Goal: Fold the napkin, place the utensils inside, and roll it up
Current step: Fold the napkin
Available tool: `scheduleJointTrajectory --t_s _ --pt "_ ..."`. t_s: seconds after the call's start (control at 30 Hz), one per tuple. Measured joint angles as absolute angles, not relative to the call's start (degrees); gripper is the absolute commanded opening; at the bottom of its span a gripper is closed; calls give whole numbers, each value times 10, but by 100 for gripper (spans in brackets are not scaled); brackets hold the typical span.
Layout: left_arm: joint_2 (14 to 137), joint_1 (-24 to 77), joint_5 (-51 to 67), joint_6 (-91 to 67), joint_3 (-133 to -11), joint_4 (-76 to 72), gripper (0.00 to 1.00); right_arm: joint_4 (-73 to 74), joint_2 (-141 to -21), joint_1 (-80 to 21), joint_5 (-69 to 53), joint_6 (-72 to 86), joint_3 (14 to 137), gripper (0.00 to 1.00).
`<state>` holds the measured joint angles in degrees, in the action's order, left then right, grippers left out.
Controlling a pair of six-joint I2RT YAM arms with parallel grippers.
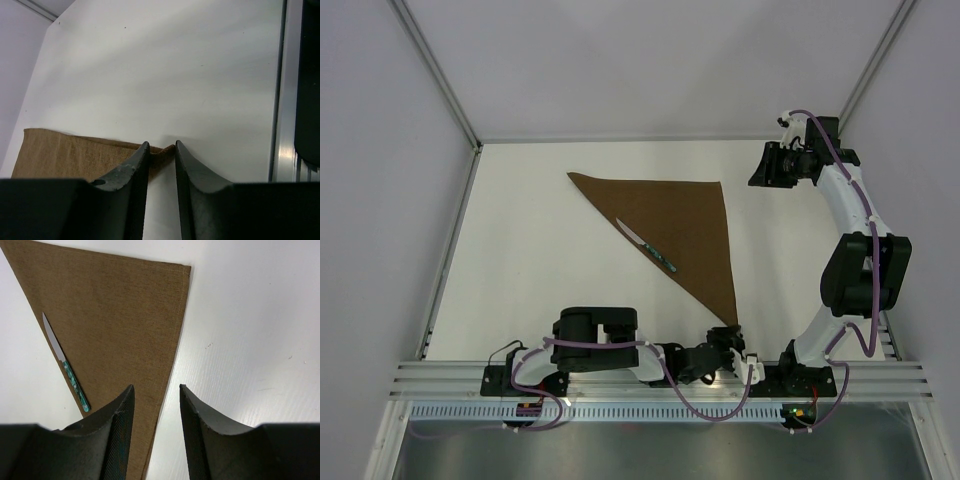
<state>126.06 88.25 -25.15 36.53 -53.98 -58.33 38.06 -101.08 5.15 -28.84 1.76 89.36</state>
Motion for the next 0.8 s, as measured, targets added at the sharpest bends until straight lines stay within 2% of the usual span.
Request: scheduleJointTrajectory --t_s 0.03,0.13,0.2,0.57,0.8 --pt "1261 882 -251 365 -541 -581 25 381 -1011 51 -288 18 894 47" --pt "1262 881 -250 366 -545 -568 14 381 -1011 51 -289 18 894 46" --pt "1262 881 -249 366 -547 -559 2 381 -1011 51 -289 18 894 46" --pt "1252 869 -245 353 -559 -524 2 381 -1011 51 -289 18 894 46" --pt "1188 806 -217 243 -572 -449 2 381 -1011 51 -293 18 894 46"
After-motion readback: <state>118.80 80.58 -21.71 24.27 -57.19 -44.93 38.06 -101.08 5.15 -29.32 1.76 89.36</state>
